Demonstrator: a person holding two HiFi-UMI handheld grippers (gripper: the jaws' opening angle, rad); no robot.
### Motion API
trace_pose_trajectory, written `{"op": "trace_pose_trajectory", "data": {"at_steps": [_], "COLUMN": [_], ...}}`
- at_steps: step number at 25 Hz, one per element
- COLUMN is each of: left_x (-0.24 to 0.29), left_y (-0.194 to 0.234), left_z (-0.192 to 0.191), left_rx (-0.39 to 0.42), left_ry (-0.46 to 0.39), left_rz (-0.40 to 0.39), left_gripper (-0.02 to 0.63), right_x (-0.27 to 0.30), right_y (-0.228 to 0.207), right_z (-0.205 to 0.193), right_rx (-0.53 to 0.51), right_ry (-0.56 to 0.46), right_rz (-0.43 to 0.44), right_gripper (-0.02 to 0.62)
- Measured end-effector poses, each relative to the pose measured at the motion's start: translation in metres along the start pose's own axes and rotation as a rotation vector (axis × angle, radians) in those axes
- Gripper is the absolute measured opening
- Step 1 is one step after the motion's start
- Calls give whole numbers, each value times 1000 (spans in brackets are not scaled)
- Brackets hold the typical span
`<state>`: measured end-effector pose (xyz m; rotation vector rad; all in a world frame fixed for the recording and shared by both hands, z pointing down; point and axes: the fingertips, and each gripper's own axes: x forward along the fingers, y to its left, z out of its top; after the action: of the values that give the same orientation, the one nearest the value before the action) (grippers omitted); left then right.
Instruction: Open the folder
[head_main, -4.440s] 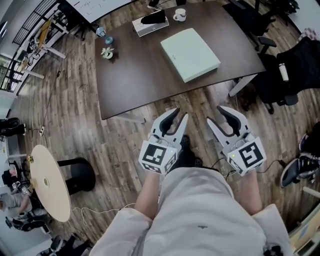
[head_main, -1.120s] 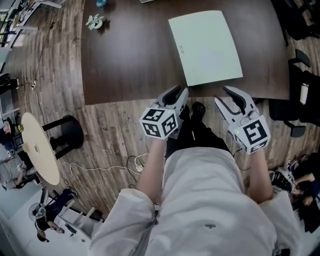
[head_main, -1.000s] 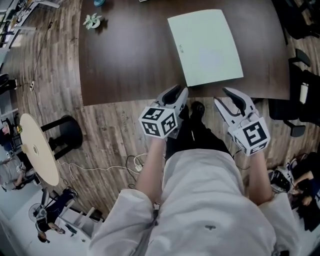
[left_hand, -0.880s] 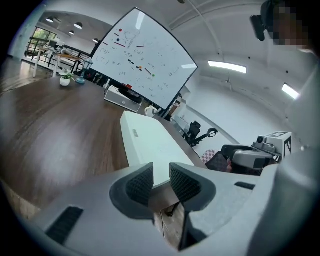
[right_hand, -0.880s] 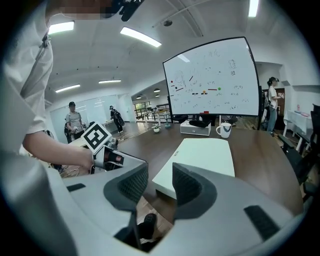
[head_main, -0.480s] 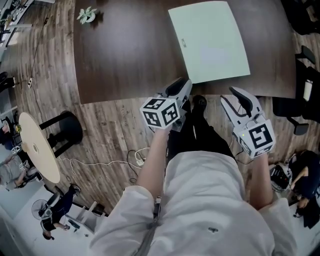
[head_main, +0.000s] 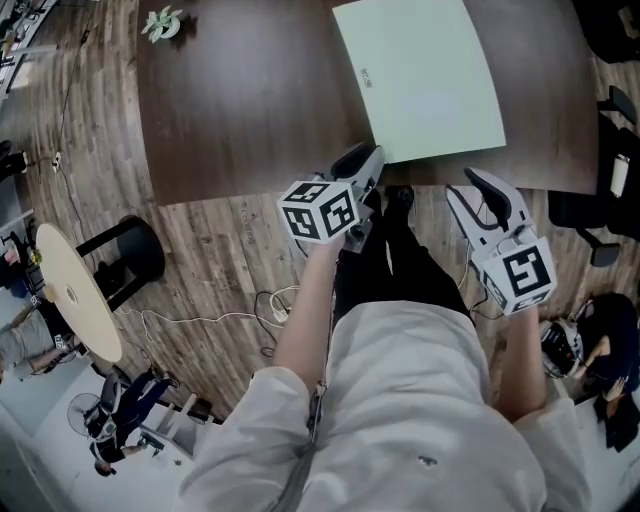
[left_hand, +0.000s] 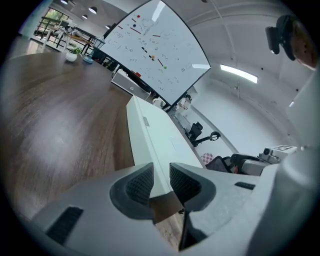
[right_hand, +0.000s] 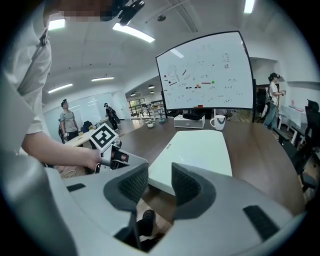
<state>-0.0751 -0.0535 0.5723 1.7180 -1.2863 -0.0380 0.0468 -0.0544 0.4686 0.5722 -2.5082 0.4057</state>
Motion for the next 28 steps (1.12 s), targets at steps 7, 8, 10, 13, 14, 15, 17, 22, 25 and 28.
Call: {"op": "trace_pose_trajectory", "data": {"at_steps": [7, 8, 10, 13, 14, 15, 17, 22, 25, 28], "left_x": [6, 7, 10, 11, 11, 11, 11, 7, 8, 10], "left_y": [8, 8, 8, 11, 13, 13, 14, 16, 16, 16], "left_z": [-3, -4, -4, -4, -5, -5, -5, -5, -5, -7], "left_rx": [-18, -16, -12, -15, -15, -17, -24, -53, -64, -57], "left_ry": [20, 23, 27, 26, 26, 25, 23, 16, 26, 47], "left_rz": [-4, -4, -5, -3, -4, -6, -14, -34, -46, -49], "left_gripper": [86, 86, 86, 86, 86, 86, 86, 86, 86, 86], "right_x": [4, 5, 5, 8, 8, 8, 8, 10, 13, 16], "right_y": [-6, -7, -8, -9, -9, -9, -9, -10, -11, -12], "right_z": [-2, -2, -3, -4, -5, -5, -6, -6, -9, -15], "right_rx": [11, 11, 15, 22, 22, 21, 23, 17, -14, -78], "right_ry": [3, 4, 5, 3, 4, 5, 7, 16, 33, 61], "right_rz": [-3, -4, -6, -10, -9, -8, -9, -22, -33, -43], "right_gripper": [146, 146, 146, 144, 144, 144, 144, 144, 144, 144]}}
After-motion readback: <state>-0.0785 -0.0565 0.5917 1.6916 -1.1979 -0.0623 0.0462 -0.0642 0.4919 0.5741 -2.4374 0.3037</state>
